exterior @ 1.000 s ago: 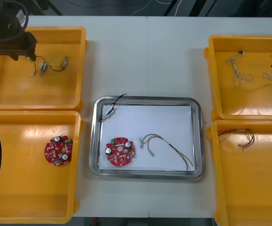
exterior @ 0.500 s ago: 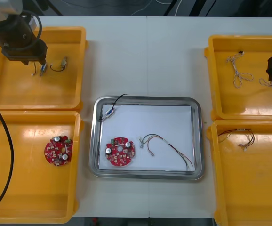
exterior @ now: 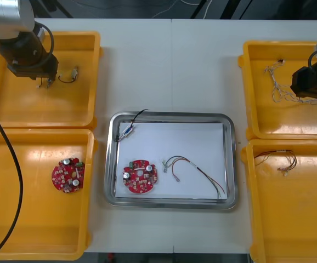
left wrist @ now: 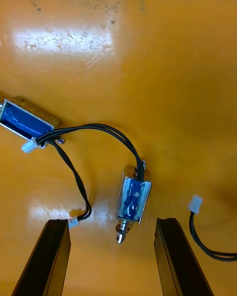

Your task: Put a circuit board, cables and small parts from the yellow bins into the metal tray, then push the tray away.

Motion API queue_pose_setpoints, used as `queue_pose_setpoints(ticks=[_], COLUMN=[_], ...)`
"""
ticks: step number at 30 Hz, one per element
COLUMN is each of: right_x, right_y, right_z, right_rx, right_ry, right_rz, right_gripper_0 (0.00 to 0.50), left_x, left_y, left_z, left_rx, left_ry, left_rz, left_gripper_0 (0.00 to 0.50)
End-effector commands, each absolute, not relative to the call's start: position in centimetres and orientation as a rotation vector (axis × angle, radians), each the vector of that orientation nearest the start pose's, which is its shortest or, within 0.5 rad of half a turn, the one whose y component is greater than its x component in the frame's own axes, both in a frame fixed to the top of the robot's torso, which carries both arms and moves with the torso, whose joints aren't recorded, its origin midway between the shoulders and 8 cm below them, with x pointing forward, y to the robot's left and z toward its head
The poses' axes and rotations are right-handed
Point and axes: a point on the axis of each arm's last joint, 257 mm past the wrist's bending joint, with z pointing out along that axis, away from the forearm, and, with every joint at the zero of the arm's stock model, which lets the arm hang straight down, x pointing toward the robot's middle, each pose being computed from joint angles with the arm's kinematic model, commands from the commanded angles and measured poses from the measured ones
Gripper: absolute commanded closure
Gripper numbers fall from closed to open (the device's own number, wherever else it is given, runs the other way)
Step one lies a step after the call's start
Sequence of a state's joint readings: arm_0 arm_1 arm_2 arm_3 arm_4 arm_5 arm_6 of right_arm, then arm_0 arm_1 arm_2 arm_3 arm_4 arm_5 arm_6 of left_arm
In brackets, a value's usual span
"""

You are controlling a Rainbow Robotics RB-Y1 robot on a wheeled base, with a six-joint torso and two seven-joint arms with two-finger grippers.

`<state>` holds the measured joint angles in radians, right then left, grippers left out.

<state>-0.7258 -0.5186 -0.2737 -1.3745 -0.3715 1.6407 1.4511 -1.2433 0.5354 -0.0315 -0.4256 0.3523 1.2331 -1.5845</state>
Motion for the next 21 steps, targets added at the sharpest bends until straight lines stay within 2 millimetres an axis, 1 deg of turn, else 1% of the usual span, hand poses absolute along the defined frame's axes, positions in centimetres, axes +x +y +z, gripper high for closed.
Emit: queue_pose_setpoints(ticks=[1, 2, 3, 4, 5, 6, 7, 8, 9, 10, 15, 18, 21], right_x=[56.2, 56.3, 56.2, 56.2, 56.3, 56.3, 56.3, 56.3, 56.3, 56.3, 56.3, 56.3, 56.4], right_y=[-38.0, -38.0, -38.0, -38.0, -37.9, -37.8, -37.9, -37.8, -37.9, -37.9, -38.1, -38.7, -39.6], right_z=[-15.8, -15.7, -15.8, -15.8, -15.8, -15.8, -15.8, -15.8, -15.7, -15.8, -15.5, -15.0, -14.1], right_rx=[0.358, 0.354, 0.352, 0.35, 0.344, 0.345, 0.345, 0.343, 0.344, 0.346, 0.373, 0.404, 0.425], right_ry=[2.523, 2.521, 2.523, 2.523, 2.524, 2.524, 2.524, 2.524, 2.522, 2.523, 2.511, 2.495, 2.478], right_rz=[0.058, 0.056, 0.055, 0.054, 0.059, 0.058, 0.057, 0.058, 0.059, 0.06, 0.083, 0.101, 0.085], right_gripper_0=[0.5, 0.5, 0.488, 0.459, 0.363, 0.284, 0.229, 0.117, 0.049, 0.0, 0.0, 0.0, 0.0], left_x=[65.8, 65.8, 65.8, 65.8, 65.9, 65.9, 66.0, 66.0, 66.0, 66.0, 66.2, 66.1, 66.1], left_y=[34.3, 34.2, 34.0, 33.9, 34.0, 33.8, 33.7, 33.7, 33.6, 33.7, 33.8, 33.9, 33.7], left_z=[-14.2, -14.3, -14.4, -14.4, -14.4, -14.6, -14.6, -14.7, -14.9, -15.1, -15.8, -16.0, -16.3], left_rx=[0.11, 0.114, 0.119, 0.118, 0.12, 0.123, 0.126, 0.129, 0.134, 0.139, 0.154, 0.163, 0.168], left_ry=[2.595, 2.595, 2.596, 2.596, 2.595, 2.596, 2.592, 2.591, 2.59, 2.588, 2.579, 2.583, 2.582], left_rz=[0.225, 0.227, 0.223, 0.221, 0.225, 0.221, 0.223, 0.223, 0.225, 0.232, 0.246, 0.255, 0.252], left_gripper_0=[0.0, 0.0, 0.0, 0.0, 0.0, 0.0, 0.0, 0.0, 0.0, 0.0, 0.0, 0.0, 0.0])
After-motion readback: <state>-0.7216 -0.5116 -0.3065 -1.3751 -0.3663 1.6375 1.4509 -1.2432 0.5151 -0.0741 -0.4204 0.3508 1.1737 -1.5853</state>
